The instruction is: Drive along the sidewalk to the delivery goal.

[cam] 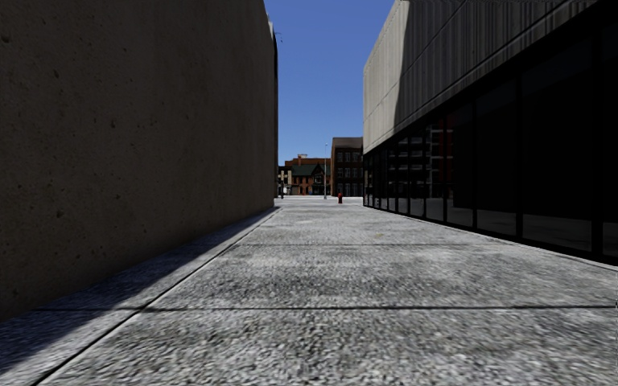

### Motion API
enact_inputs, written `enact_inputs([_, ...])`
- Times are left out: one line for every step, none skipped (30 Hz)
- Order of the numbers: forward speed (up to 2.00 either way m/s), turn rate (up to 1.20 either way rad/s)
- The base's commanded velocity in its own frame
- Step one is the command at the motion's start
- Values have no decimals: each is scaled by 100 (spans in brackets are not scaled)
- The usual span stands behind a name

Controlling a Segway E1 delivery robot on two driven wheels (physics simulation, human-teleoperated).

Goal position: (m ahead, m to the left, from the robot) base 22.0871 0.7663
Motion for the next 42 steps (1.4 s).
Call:
enact_inputs([200, 0])
enact_inputs([200, 0])
enact_inputs([200, 0])
enact_inputs([200, 0])
enact_inputs([200, 0])
enact_inputs([200, 0])
enact_inputs([200, 0])
enact_inputs([200, 0])
enact_inputs([200, 0])
enact_inputs([200, 0])
enact_inputs([200, 0])
enact_inputs([200, 0])
enact_inputs([200, 0])
enact_inputs([200, 0])
enact_inputs([200, 0])
enact_inputs([200, 0])
enact_inputs([200, 0])
enact_inputs([200, 0])
enact_inputs([200, 0])
enact_inputs([200, 0])
enact_inputs([200, 0])
enact_inputs([200, 0])
enact_inputs([200, 0])
enact_inputs([200, 0])
enact_inputs([200, 0])
enact_inputs([200, 0])
enact_inputs([200, 0])
enact_inputs([200, 0])
enact_inputs([200, 0])
enact_inputs([200, 0])
enact_inputs([200, 0])
enact_inputs([200, 0])
enact_inputs([200, 0])
enact_inputs([200, 0])
enact_inputs([200, 0])
enact_inputs([200, 0])
enact_inputs([200, 0])
enact_inputs([200, 0])
enact_inputs([200, 0])
enact_inputs([200, 0])
enact_inputs([200, 0])
enact_inputs([200, 0])
